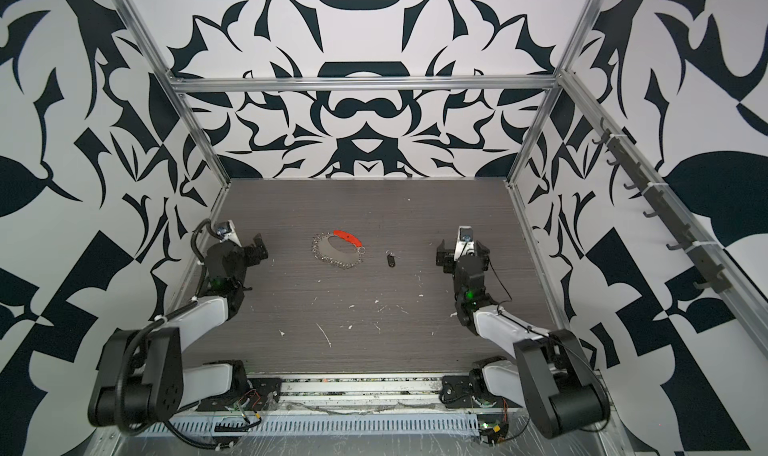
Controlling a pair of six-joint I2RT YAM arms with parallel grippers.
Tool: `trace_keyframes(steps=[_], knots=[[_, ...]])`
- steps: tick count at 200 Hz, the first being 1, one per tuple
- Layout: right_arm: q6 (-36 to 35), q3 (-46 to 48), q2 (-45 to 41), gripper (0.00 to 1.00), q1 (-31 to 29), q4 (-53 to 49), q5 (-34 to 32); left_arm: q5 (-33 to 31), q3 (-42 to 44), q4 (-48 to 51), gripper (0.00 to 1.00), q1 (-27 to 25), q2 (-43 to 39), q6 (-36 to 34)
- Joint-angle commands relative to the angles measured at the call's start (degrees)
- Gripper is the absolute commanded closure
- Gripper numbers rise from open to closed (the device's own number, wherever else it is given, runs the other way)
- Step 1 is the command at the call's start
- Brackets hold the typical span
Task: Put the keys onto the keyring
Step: 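Move the right gripper to the steel keyring plate's ring-lined edge while the left arm rises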
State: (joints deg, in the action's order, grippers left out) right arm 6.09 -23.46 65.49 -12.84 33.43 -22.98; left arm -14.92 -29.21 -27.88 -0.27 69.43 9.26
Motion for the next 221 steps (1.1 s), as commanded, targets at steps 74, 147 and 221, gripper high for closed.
trace_keyframes(steps=[74,147,221], knots=[[18.9,-18.1,1.3,0.09,1.0,-28.5,17.9,3.0,-21.1,49.1,0.01,-5.2,-12.3,12.3],[12.0,-27.3,21.9,0.46,-16.3,-23.9,36.8,-6.5,-18.5,49.2,0.01,-4.7,-16.8,23.2],[7.9,-36.8,36.4,0.59,-19.5,-25.6,44.4,17.7,0.5,30.9,0.07,-4.8,-23.1,37.1]])
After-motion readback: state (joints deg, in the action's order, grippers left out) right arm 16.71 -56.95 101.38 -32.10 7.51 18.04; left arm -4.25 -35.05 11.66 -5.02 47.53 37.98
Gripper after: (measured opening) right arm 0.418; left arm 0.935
